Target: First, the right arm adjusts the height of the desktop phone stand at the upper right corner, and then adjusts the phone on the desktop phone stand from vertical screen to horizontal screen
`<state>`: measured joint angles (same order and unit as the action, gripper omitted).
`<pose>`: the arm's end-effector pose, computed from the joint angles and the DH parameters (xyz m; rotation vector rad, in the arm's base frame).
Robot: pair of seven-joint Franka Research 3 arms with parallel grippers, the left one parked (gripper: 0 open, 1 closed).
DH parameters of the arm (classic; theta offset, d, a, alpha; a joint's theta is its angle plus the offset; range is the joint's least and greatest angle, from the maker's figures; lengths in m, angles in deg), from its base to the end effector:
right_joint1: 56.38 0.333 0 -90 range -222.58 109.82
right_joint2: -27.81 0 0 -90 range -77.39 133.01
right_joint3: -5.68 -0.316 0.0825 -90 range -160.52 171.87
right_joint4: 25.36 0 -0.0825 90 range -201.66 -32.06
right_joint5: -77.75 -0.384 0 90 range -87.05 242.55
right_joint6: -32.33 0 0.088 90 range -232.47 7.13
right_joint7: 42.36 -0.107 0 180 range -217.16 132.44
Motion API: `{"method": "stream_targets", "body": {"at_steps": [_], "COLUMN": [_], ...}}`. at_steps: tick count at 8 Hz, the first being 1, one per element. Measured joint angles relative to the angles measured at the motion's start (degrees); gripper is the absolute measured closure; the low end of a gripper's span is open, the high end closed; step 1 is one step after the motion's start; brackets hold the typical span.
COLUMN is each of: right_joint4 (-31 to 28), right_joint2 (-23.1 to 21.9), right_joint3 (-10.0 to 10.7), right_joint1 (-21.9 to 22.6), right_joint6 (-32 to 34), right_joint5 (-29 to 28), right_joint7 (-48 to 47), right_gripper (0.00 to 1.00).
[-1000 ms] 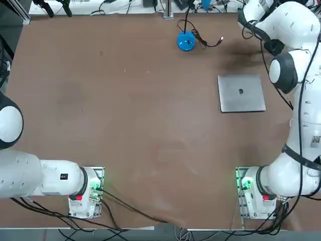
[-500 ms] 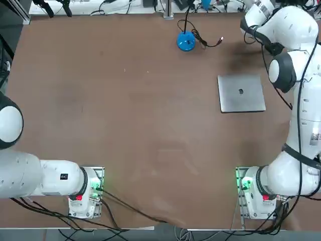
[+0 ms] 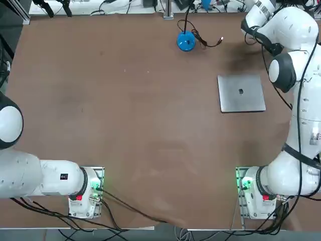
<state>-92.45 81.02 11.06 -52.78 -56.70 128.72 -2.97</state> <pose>0.7164 -0.0869 0.2393 2.0000 0.9980 -0.9939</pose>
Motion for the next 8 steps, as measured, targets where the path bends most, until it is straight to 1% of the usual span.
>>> {"method": "stream_targets", "body": {"at_steps": [2,3,4,5,7,8], "right_joint4": [0.02,0.05,0.14,0.28,0.56,0.56], "right_joint2": [0.48,0.64,0.72,0.81,1.01,1.06], "right_joint3": [0.13,0.13,0.13,0.13,0.13,0.13], "right_joint1": [0.03,0.09,0.13,0.21,0.53,0.82], "right_joint6": [1.05,1.19,1.19,1.19,1.2,1.2], "right_joint5": [0.0,0.19,0.48,0.63,0.72,0.73], "right_joint7": [0.0,0.0,0.0,0.02,0.02,0.03], "right_gripper": [0.28,0.52,0.54,0.59,0.6,0.63]}}
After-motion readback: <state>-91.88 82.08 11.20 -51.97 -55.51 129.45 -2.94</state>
